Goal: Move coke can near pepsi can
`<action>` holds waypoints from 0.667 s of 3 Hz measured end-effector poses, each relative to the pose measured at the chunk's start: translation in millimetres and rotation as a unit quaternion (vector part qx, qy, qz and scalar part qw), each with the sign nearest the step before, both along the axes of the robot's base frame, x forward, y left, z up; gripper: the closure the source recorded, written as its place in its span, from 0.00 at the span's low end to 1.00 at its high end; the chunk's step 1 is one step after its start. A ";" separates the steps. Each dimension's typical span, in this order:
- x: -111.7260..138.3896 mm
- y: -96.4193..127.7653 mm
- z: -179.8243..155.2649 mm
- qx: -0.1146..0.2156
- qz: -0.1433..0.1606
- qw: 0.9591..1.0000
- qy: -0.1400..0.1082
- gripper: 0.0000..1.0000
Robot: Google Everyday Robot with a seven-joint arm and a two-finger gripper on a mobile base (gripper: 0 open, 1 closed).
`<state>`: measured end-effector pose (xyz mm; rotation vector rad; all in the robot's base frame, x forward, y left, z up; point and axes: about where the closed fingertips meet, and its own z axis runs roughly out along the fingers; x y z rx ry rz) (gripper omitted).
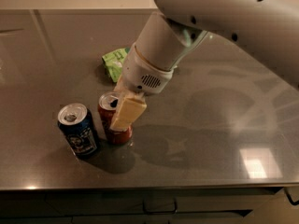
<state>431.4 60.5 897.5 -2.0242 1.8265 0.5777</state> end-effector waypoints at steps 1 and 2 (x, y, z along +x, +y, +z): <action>-1.0 0.7 0.7 -0.001 0.001 1.000 -0.001 0.00; -1.1 0.7 0.7 -0.001 0.001 1.000 -0.001 0.00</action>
Offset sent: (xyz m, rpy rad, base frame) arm -0.0009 0.0006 0.0006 -0.0010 -0.0020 0.0016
